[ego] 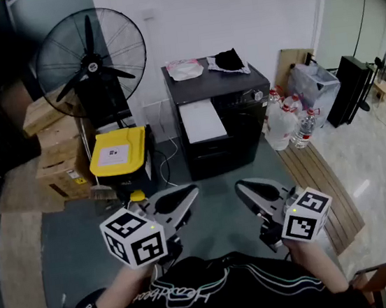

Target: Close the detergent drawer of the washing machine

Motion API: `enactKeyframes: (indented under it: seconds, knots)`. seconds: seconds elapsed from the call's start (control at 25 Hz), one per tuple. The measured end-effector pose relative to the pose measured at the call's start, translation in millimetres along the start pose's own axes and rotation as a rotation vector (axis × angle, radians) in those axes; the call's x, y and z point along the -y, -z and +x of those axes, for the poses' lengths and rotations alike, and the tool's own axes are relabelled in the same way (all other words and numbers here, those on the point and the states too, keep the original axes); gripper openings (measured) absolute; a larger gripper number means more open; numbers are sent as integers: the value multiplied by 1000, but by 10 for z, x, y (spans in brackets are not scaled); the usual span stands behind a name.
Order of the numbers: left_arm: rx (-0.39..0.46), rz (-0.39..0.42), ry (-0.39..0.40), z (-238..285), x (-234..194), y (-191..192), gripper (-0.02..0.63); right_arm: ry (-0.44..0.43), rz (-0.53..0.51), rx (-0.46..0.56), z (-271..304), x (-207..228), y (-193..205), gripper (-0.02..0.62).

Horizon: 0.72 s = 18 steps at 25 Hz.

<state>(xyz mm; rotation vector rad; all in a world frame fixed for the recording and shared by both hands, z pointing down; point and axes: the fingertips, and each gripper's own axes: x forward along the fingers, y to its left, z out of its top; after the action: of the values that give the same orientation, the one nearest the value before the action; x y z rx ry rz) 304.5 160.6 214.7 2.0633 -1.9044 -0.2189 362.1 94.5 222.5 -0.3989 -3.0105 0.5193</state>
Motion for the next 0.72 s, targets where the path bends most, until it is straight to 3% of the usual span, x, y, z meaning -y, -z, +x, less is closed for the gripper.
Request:
enactKeyframes:
  seconds: [0.4,0.72]
  knots:
    - [-27,-45,-1,45,-269,125,31,41,48,-19,177,236,136,26]
    - [-66,-57,27,296,-891,101,31,106,81,-13,603,678,148,28]
